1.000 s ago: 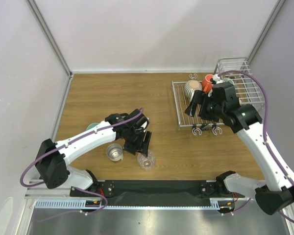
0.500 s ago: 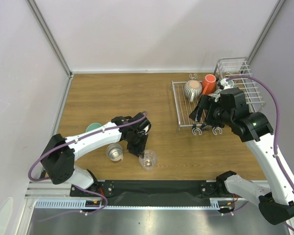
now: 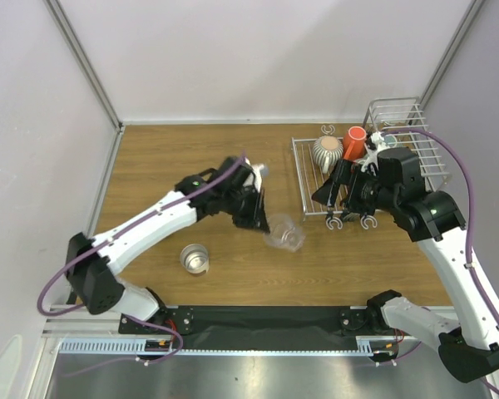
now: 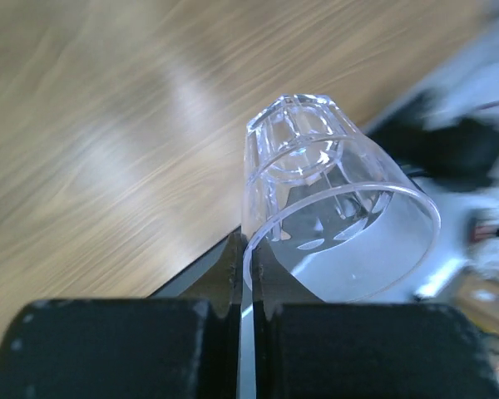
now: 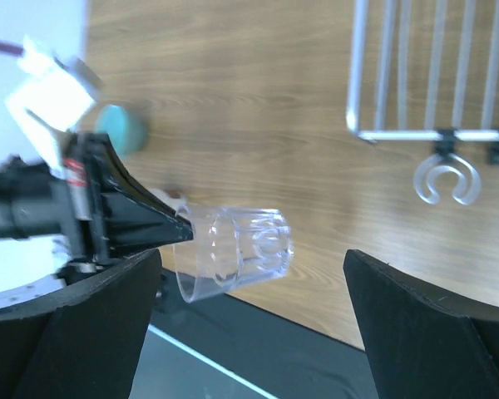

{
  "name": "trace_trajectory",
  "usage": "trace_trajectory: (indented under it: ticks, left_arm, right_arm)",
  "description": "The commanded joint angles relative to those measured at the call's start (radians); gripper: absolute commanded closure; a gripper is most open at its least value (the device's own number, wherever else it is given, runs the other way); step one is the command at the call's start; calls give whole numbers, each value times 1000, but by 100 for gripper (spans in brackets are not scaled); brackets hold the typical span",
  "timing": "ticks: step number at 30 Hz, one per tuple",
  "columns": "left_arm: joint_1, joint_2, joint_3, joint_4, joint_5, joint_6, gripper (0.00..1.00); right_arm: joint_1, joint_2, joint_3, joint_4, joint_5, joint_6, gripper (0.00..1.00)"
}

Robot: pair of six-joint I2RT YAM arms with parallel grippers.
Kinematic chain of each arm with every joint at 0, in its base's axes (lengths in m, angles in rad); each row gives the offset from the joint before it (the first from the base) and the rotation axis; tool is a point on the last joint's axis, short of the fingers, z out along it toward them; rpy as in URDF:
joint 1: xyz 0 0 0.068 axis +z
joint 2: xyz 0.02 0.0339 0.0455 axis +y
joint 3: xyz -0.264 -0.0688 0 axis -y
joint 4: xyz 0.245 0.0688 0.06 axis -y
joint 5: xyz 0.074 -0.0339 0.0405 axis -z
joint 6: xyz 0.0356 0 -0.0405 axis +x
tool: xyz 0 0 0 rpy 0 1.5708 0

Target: Load the cups into the dish rack

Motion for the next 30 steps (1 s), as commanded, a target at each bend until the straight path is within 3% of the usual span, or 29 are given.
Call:
trace_trajectory:
  ticks: [1, 3, 6, 11, 13, 16, 25, 30]
  left_arm:
    - [64, -112, 52, 243, 219, -123, 100]
    - [84, -170, 15, 375, 311, -255, 99]
    - [110, -239, -124, 735, 363, -454, 100]
    - [116, -284, -262, 1111, 350, -717, 100]
    - [116, -279, -317, 1299, 342, -854, 100]
    - [116, -270, -347, 1443, 322, -958, 100]
    - [109, -262, -333, 1554, 311, -1030, 100]
    - [103, -256, -353, 1600, 313, -1067, 100]
  right_arm:
    - [-22, -40, 31, 113, -129, 20, 0]
    - [-46, -52, 36, 163, -185, 38, 0]
    - [-74, -83, 37, 243, -220, 98, 0]
    - [-91, -129, -48, 426, -317, 300, 0]
    - [-92, -155, -101, 574, -378, 363, 0]
    - [-91, -167, -156, 717, -435, 451, 0]
    - [-92, -152, -164, 780, -456, 507, 0]
    - [-91, -150, -210, 943, -508, 607, 0]
